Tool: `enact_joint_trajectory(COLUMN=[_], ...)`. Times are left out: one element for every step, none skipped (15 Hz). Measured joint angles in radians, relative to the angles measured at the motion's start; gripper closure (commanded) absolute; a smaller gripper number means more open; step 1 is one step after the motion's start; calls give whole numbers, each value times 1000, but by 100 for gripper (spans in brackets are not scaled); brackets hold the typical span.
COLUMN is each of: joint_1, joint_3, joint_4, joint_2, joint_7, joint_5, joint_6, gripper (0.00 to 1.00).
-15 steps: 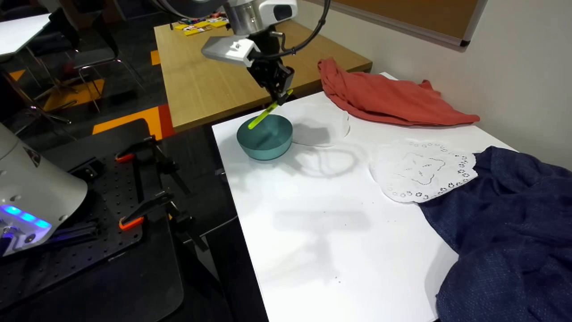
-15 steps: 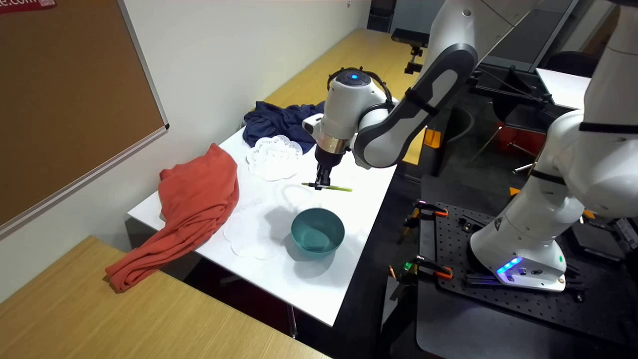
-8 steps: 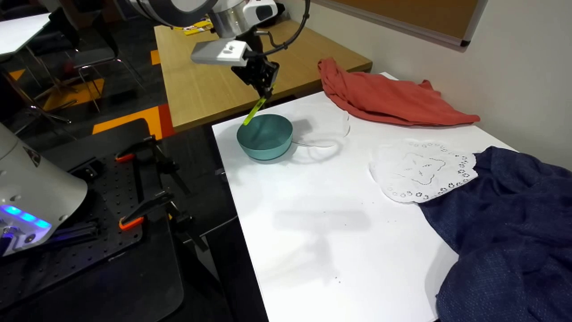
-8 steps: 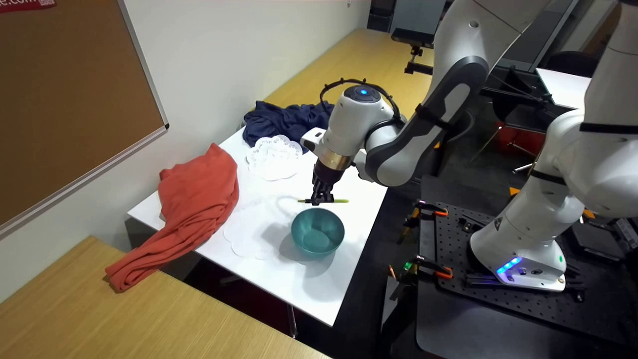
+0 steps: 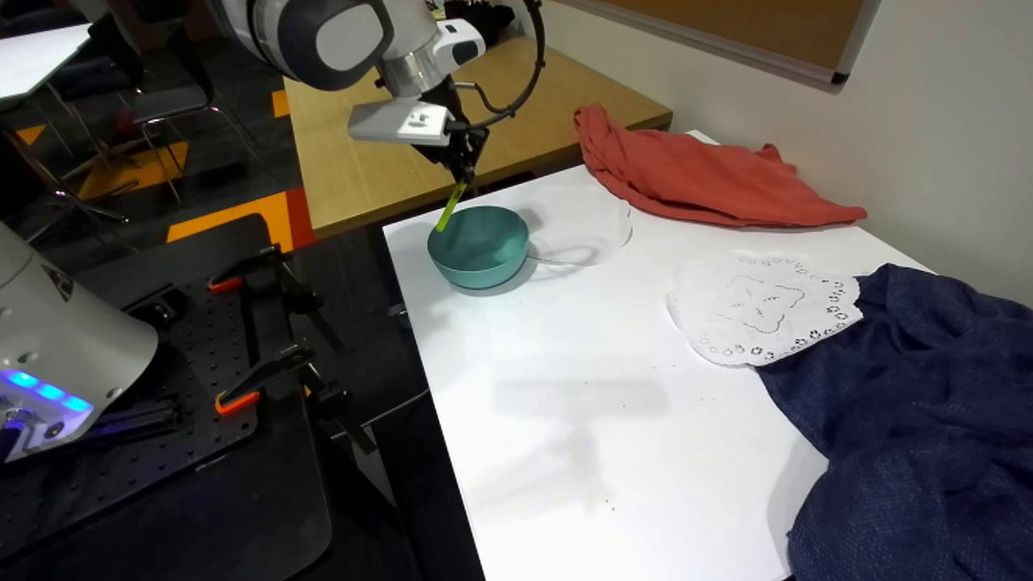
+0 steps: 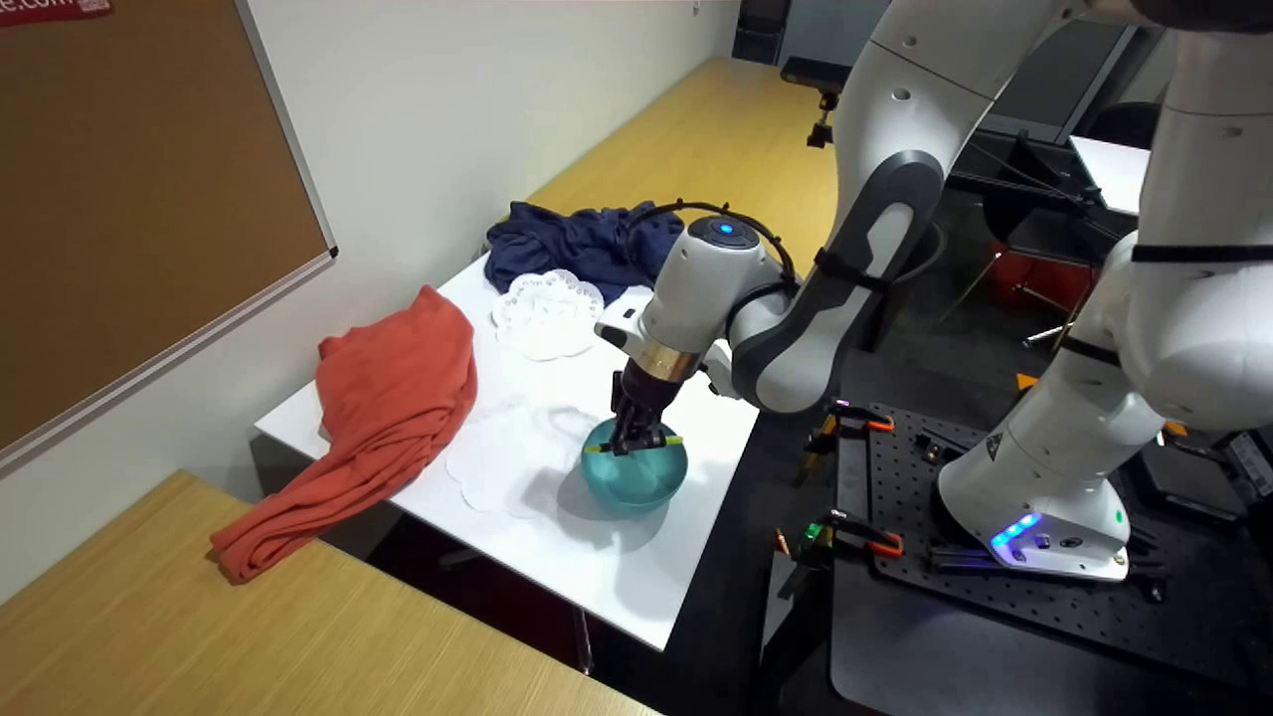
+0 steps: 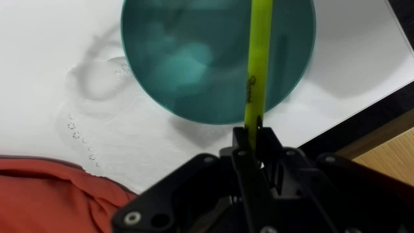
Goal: Put the pen in the bowl
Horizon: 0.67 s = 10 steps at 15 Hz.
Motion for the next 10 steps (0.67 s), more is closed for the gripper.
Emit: enact_joint_trajectory(joint_1=[-22, -40, -57, -72, -87, -101, -117, -129, -139, -145], joint_3=[17, 28, 35, 40, 44, 49, 57, 63, 67, 67], joint_4=[7, 14, 21, 29, 39, 49, 60, 70, 79, 87], joint_2=[18, 36, 53, 69, 86, 102, 117, 131, 143, 154], joint_7=[-11, -19, -28, -31, -34, -40, -48, -49, -49, -49], joint_5=[-5, -14, -29, -47, -66, -84, -95, -109, -119, -127], joint_6=[5, 12, 23, 31, 36, 36, 36, 36, 36, 36], gripper=[96, 96, 96, 96, 96, 60, 58, 53, 45, 37])
